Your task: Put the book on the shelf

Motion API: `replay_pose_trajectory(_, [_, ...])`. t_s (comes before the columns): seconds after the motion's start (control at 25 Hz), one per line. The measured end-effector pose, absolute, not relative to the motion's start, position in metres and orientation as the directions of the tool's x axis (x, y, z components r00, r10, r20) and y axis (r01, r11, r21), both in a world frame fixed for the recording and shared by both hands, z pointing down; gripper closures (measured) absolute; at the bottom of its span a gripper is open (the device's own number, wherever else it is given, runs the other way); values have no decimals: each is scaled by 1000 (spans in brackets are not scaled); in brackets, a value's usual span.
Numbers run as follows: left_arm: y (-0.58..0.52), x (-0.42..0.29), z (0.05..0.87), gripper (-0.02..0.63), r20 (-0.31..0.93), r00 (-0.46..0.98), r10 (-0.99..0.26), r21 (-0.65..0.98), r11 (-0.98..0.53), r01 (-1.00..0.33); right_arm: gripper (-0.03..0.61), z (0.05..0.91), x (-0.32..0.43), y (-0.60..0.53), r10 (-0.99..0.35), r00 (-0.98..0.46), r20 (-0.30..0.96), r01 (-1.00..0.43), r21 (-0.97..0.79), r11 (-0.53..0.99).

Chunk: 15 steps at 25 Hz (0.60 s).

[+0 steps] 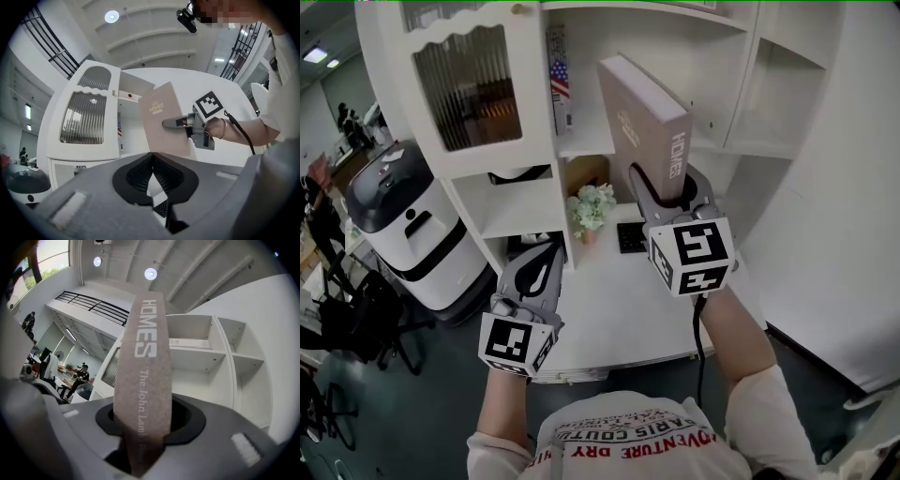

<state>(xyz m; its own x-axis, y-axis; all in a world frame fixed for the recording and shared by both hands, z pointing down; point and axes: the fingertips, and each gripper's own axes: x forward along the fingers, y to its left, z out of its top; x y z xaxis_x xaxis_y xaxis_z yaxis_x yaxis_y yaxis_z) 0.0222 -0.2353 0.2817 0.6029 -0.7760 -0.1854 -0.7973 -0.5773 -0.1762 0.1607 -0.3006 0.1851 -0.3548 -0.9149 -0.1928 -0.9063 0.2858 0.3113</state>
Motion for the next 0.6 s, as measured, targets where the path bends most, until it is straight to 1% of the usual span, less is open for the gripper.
replay_pose_trajectory(0.28, [-269,23,279,609,-183,628,-757,-175,-603,-778,405,141,154,-351,-923,-317,-219,-913,332,235])
replay_pose_trajectory(0.6, [-286,22,282,609,-155,652,-742,-199,-623,-757,405,135,142,-401,-941,-283,-185,-919,334,210])
